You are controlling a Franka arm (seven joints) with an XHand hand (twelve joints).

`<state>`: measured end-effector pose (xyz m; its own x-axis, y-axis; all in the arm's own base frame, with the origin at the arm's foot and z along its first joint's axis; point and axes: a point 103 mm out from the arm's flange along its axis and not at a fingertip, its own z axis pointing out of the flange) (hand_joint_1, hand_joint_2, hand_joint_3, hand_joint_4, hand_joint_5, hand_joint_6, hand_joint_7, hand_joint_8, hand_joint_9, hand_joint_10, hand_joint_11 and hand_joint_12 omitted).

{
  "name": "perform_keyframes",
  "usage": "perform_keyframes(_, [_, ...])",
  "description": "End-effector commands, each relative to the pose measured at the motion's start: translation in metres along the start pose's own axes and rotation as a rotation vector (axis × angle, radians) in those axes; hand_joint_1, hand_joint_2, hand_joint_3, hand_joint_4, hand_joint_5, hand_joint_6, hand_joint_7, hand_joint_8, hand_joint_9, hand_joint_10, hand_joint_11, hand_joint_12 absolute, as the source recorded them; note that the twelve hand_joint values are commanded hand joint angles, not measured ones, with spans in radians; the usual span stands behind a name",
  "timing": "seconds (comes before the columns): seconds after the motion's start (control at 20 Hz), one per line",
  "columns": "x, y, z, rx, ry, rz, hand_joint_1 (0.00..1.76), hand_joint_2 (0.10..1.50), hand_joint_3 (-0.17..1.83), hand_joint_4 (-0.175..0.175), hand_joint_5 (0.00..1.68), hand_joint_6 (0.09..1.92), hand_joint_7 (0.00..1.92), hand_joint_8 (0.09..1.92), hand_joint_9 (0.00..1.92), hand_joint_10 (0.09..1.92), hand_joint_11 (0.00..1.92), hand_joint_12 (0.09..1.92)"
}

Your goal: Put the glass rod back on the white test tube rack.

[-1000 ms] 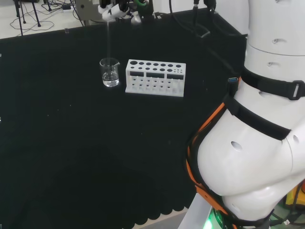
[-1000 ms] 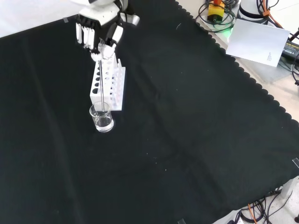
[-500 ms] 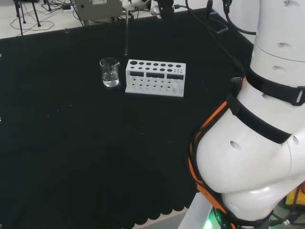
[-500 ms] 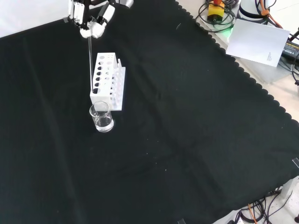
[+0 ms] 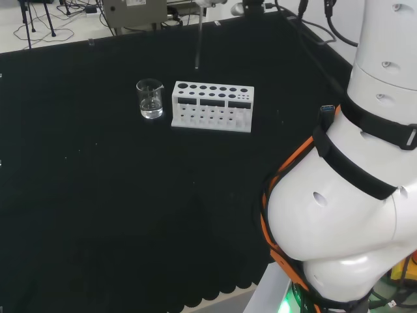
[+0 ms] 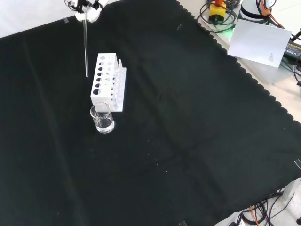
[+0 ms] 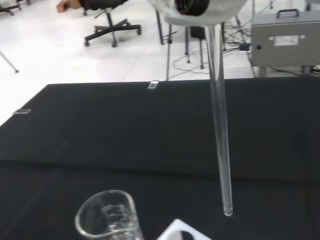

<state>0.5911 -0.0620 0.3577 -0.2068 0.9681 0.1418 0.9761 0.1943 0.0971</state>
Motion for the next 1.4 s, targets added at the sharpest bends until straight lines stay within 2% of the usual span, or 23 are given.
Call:
perform_keyframes(0.05, [-0.028, -0.016, -0.009, -0.009, -0.036, 0.088, 1.29, 1.06, 0.0, -0.175, 1.16, 0.38, 1.12, 1.1, 1.71, 0.62, 1.2, 0.84])
perform_keyframes(0.55, [-0.042, -0.046, -0.027, -0.052, -0.025, 0.112, 1.29, 1.06, 0.0, -0.175, 1.16, 0.38, 1.12, 1.1, 1.71, 0.62, 1.2, 0.84])
perform_keyframes(0.6, [-0.047, -0.055, -0.03, -0.026, -0.058, 0.15, 1.29, 1.06, 0.0, -0.175, 1.16, 0.38, 1.12, 1.1, 1.71, 0.62, 1.2, 0.84])
perform_keyframes(0.65, [-0.047, -0.059, -0.03, -0.016, -0.074, 0.168, 1.29, 1.06, 0.0, -0.175, 1.16, 0.38, 1.12, 1.1, 1.71, 0.62, 1.2, 0.84])
perform_keyframes(0.8, [-0.041, -0.063, -0.03, -0.015, -0.091, 0.17, 1.29, 1.06, 0.0, -0.175, 1.16, 0.38, 1.12, 1.1, 1.71, 0.62, 1.2, 0.84])
perform_keyframes(1.05, [-0.023, -0.067, -0.038, -0.015, -0.079, 0.156, 1.29, 1.06, 0.0, -0.175, 1.16, 0.38, 1.12, 1.1, 1.71, 0.62, 1.2, 0.85])
perform_keyframes(1.15, [-0.029, -0.072, -0.037, -0.03, -0.054, 0.133, 1.29, 1.06, 0.0, -0.175, 1.16, 0.38, 1.12, 1.1, 1.71, 0.62, 1.2, 0.85])
perform_keyframes(1.4, [-0.01, -0.082, -0.045, -0.056, -0.048, 0.112, 1.29, 1.06, 0.0, -0.175, 1.16, 0.38, 1.12, 1.1, 1.71, 0.62, 1.2, 0.85])
